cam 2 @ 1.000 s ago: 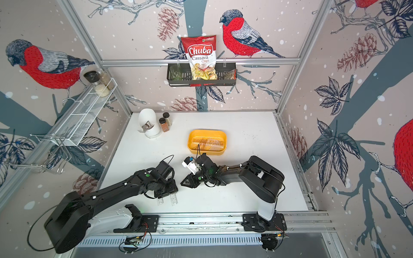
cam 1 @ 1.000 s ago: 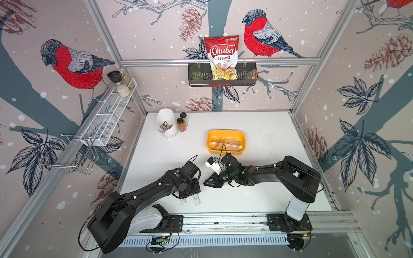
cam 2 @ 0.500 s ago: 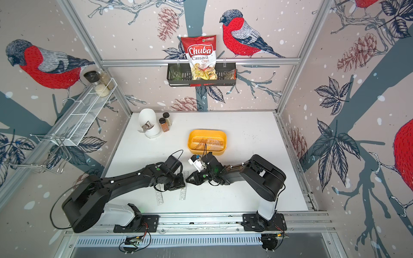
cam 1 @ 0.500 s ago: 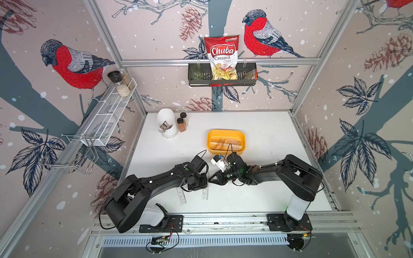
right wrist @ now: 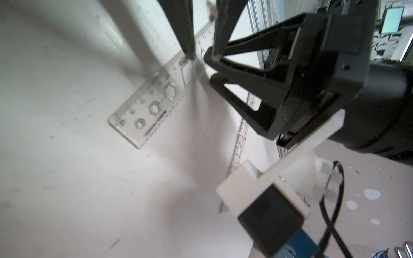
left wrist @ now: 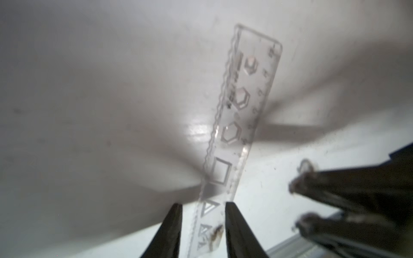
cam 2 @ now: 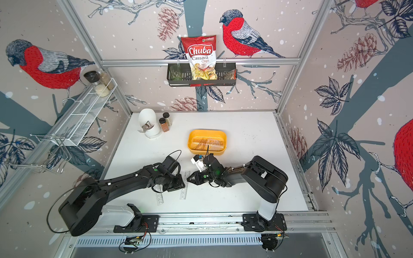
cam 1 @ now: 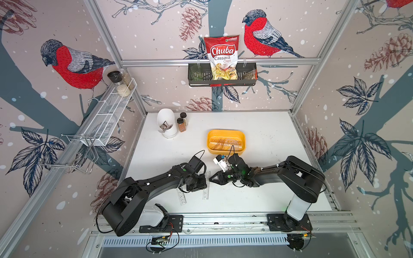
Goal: Put the scattered rulers into the storage box
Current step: Move the ruler to the center of the board.
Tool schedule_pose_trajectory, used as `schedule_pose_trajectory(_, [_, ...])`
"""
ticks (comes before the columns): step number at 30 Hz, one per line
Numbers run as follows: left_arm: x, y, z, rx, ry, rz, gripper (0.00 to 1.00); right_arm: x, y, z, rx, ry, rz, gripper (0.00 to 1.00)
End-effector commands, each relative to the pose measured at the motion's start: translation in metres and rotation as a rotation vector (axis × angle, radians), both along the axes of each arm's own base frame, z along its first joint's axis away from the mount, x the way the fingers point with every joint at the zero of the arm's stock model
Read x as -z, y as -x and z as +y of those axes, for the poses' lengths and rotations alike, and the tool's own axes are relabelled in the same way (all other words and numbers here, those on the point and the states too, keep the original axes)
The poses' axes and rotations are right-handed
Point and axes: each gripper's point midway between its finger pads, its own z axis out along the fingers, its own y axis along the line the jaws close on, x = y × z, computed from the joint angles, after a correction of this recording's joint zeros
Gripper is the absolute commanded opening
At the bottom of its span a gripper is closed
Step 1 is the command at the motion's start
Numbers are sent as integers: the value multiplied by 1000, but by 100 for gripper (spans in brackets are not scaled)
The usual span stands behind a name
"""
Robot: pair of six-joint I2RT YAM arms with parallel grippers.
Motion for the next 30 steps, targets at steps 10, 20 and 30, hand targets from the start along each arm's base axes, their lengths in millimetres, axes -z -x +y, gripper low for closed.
schedule_pose_trajectory(10, [0, 20, -10, 113, 44, 44, 41, -1, -8, 4, 58, -27, 18, 25])
schedule_pose_trajectory(20, [-25, -4, -34, 111, 170, -63, 44, 3, -5, 12, 19, -27, 23, 21])
schedule_pose_trajectory(30, [-23, -33, 0, -48, 160, -99, 41, 12, -6, 16, 12, -13, 44, 17])
